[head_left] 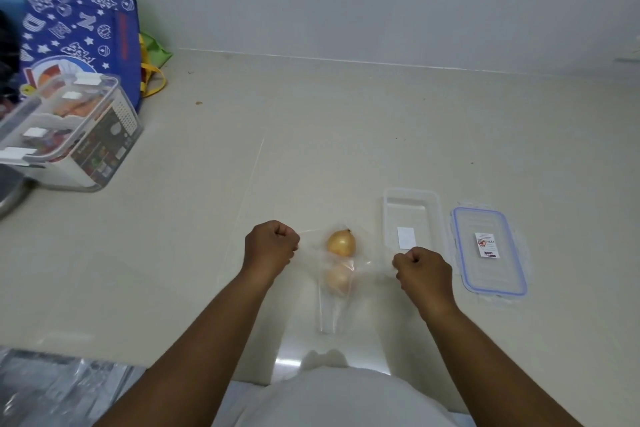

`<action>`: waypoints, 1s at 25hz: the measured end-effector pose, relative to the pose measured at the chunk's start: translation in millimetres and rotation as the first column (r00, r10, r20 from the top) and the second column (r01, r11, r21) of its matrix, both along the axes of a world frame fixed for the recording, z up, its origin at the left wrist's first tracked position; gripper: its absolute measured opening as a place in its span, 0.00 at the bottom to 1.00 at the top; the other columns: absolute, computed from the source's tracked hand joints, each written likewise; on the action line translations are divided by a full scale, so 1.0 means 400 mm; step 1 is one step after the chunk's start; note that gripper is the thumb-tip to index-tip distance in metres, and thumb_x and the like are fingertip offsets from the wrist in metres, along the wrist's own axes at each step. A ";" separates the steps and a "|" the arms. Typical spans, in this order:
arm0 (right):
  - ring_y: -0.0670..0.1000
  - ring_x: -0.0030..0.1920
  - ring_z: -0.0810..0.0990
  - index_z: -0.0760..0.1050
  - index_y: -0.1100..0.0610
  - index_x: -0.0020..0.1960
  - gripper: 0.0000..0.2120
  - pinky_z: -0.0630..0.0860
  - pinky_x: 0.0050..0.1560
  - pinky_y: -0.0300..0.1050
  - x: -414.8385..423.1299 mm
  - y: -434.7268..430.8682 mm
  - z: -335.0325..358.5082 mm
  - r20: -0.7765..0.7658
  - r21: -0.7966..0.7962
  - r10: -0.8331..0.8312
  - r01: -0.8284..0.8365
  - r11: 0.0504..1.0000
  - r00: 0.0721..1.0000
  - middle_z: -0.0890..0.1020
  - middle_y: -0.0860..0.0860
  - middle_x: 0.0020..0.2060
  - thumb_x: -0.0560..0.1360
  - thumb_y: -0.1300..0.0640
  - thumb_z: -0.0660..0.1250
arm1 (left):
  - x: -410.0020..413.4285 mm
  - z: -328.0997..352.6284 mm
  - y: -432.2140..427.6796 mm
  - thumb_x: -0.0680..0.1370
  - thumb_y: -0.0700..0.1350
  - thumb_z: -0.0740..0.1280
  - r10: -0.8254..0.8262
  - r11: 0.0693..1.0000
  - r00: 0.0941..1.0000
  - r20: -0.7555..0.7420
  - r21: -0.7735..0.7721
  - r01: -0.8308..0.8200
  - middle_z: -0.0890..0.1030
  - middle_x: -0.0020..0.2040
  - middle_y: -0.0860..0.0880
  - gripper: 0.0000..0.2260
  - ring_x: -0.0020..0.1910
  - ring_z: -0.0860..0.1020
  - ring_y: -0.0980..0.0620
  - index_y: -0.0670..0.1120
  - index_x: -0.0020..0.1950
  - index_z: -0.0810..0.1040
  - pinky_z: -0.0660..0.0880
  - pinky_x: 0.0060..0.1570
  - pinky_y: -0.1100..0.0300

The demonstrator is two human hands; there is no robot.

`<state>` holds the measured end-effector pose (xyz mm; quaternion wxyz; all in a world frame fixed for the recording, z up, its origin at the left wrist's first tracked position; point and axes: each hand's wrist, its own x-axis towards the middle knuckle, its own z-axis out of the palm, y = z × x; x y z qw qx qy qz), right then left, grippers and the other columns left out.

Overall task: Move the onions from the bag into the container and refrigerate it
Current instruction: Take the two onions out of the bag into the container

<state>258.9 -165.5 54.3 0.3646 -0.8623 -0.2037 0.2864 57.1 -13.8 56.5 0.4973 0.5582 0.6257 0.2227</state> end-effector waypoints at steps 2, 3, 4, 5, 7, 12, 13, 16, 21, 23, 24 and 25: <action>0.57 0.37 0.82 0.74 0.61 0.32 0.10 0.79 0.39 0.50 0.004 -0.003 0.005 0.029 -0.025 0.037 -0.036 0.999 0.999 0.82 0.54 0.30 0.67 0.55 0.65 | -0.008 0.004 -0.001 0.70 0.40 0.69 -0.013 1.000 1.000 0.013 -0.003 0.013 0.81 0.28 0.50 0.05 0.25 0.77 0.55 0.45 0.34 0.80 0.74 0.26 0.63; 0.55 0.36 0.81 0.74 0.59 0.32 0.09 0.78 0.38 0.49 0.002 0.000 0.010 0.050 -0.048 0.091 -0.089 0.995 0.995 0.82 0.52 0.30 0.67 0.54 0.65 | -0.007 0.005 -0.007 0.70 0.40 0.70 -0.032 0.999 0.999 0.027 -0.009 0.032 0.81 0.28 0.50 0.05 0.25 0.77 0.55 0.45 0.34 0.80 0.74 0.26 0.63; 0.53 0.35 0.80 0.74 0.56 0.32 0.09 0.78 0.38 0.49 -0.005 0.005 0.017 0.084 -0.071 0.164 -0.158 0.985 0.983 0.81 0.50 0.30 0.68 0.53 0.67 | -0.003 0.005 -0.016 0.70 0.40 0.71 -0.054 0.998 0.998 0.039 -0.012 0.055 0.81 0.28 0.50 0.04 0.25 0.77 0.55 0.46 0.34 0.80 0.74 0.26 0.63; 0.50 0.35 0.79 0.74 0.53 0.34 0.08 0.77 0.38 0.47 -0.016 0.010 0.025 0.152 -0.085 0.245 -0.234 0.969 0.958 0.80 0.48 0.31 0.69 0.51 0.68 | 0.001 0.003 -0.026 0.70 0.41 0.71 -0.079 0.997 0.996 0.049 -0.010 0.080 0.81 0.28 0.50 0.04 0.24 0.77 0.56 0.46 0.35 0.81 0.74 0.26 0.63; 0.47 0.40 0.77 0.76 0.51 0.42 0.06 0.77 0.39 0.44 -0.040 0.021 0.043 0.436 -0.048 0.390 -0.411 0.910 0.811 0.79 0.46 0.38 0.70 0.52 0.71 | 0.008 -0.001 -0.044 0.70 0.42 0.73 -0.132 0.991 0.990 0.054 0.010 0.131 0.81 0.31 0.48 0.02 0.25 0.78 0.57 0.47 0.38 0.81 0.73 0.26 0.65; 0.54 0.55 0.78 0.78 0.53 0.59 0.16 0.76 0.50 0.46 -0.080 0.089 0.055 0.555 -0.192 0.748 -0.819 0.540 0.363 0.80 0.51 0.54 0.71 0.60 0.69 | 0.007 -0.005 -0.055 0.70 0.44 0.74 -0.172 0.984 0.984 0.036 0.049 0.170 0.82 0.33 0.48 0.02 0.26 0.79 0.59 0.48 0.41 0.82 0.75 0.32 0.63; 0.55 0.57 0.77 0.77 0.52 0.62 0.18 0.76 0.52 0.47 -0.088 0.105 0.044 0.442 -0.311 0.835 -0.818 0.485 0.327 0.79 0.51 0.56 0.72 0.60 0.68 | 0.006 -0.005 -0.055 0.70 0.44 0.74 -0.176 0.983 0.984 0.036 0.052 0.174 0.82 0.33 0.48 0.02 0.25 0.79 0.60 0.48 0.41 0.82 0.75 0.31 0.64; 0.58 0.55 0.79 0.77 0.53 0.57 0.15 0.77 0.50 0.49 -0.100 0.140 -0.003 0.182 -0.568 0.957 -0.770 0.291 0.227 0.78 0.54 0.55 0.71 0.62 0.68 | 0.007 -0.005 -0.058 0.71 0.43 0.73 -0.196 0.979 0.979 0.052 0.061 0.192 0.81 0.33 0.48 0.02 0.25 0.78 0.60 0.48 0.41 0.82 0.74 0.27 0.66; 0.60 0.50 0.79 0.75 0.56 0.54 0.11 0.78 0.47 0.50 -0.089 0.150 -0.033 0.061 -0.566 0.974 -0.797 0.213 0.217 0.78 0.58 0.53 0.72 0.62 0.66 | 0.013 -0.007 -0.055 0.71 0.43 0.74 -0.220 0.975 0.973 0.069 0.055 0.216 0.81 0.33 0.47 0.02 0.25 0.78 0.59 0.47 0.42 0.83 0.74 0.27 0.66; 0.59 0.50 0.80 0.74 0.53 0.56 0.15 0.79 0.48 0.51 -0.075 0.142 -0.007 0.165 -0.535 0.959 -0.796 0.285 0.232 0.78 0.55 0.52 0.69 0.58 0.69 | 0.015 -0.013 -0.052 0.71 0.43 0.74 -0.209 0.977 0.975 0.073 0.055 0.205 0.81 0.32 0.47 0.02 0.25 0.78 0.59 0.48 0.42 0.83 0.74 0.26 0.66; 0.57 0.50 0.80 0.74 0.51 0.57 0.19 0.78 0.47 0.49 -0.064 0.137 0.016 0.228 -0.489 0.935 -0.798 0.352 0.273 0.78 0.53 0.50 0.67 0.55 0.70 | 0.015 -0.016 -0.050 0.71 0.43 0.74 -0.201 0.979 0.977 0.075 0.056 0.197 0.81 0.32 0.47 0.02 0.25 0.78 0.59 0.48 0.41 0.82 0.74 0.26 0.66; 0.55 0.49 0.79 0.74 0.48 0.57 0.22 0.78 0.46 0.47 -0.047 0.131 0.043 0.287 -0.414 0.897 -0.800 0.433 0.337 0.78 0.51 0.49 0.64 0.51 0.71 | 0.015 -0.018 -0.046 0.71 0.43 0.74 -0.195 0.980 0.978 0.077 0.058 0.191 0.81 0.32 0.47 0.02 0.25 0.78 0.59 0.49 0.41 0.82 0.74 0.26 0.66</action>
